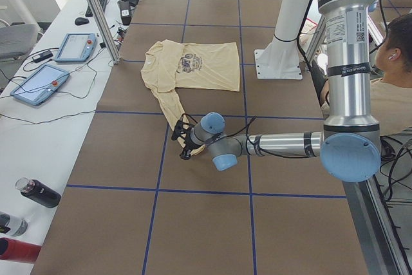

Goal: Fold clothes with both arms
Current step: 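Release the sleeve and raise the right gripper while the left gripper grasps the other cuff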

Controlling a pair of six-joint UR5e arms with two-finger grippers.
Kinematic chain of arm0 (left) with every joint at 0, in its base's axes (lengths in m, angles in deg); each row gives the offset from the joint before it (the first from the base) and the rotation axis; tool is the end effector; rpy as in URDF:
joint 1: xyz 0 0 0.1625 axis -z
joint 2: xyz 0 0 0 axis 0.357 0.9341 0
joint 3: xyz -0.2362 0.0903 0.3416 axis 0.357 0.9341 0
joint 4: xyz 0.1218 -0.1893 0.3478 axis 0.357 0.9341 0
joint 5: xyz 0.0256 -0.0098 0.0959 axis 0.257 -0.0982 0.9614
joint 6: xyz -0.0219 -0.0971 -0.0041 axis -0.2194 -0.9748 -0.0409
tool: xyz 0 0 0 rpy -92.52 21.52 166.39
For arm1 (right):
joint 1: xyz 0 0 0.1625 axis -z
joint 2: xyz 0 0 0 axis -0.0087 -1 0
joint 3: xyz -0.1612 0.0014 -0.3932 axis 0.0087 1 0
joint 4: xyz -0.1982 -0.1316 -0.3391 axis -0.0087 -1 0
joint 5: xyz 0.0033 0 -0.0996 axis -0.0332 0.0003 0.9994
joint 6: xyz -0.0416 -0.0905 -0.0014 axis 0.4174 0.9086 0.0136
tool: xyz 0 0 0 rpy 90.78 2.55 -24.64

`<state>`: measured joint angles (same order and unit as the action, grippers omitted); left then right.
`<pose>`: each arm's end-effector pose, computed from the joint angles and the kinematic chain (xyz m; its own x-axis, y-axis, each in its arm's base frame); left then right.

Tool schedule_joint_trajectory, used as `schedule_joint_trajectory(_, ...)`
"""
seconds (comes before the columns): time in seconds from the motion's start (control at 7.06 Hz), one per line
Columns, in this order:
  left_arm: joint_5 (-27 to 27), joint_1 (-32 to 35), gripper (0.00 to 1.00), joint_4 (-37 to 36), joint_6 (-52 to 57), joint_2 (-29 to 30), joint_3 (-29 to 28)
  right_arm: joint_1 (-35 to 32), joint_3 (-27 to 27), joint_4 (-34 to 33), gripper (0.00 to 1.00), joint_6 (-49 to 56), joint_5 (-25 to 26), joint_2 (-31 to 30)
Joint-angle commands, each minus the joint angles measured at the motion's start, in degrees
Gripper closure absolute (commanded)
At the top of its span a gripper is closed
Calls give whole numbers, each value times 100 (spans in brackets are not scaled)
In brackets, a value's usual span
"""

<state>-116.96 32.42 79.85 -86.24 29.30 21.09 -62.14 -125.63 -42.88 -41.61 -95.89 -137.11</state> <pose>0.1955 -0.4332 0.6359 0.6476 0.1746 -0.7417 0.2372 0.8788 0.4140 -0.1839 -0.5163 0.2748 0.7185 -0.1175 0.6855 -0.0743 0.9670 0.2436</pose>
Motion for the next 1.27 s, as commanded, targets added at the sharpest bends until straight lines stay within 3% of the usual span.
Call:
schedule_joint_trajectory(0.0, 109, -262, 36, 186, -410, 0, -111, -146, -19, 0, 0, 190, -86, -108)
schedule_joint_trajectory(1.13, 100, -395, 36, 195, -376, -9, -208, -138, -19, 9, 0, 190, -86, -99)
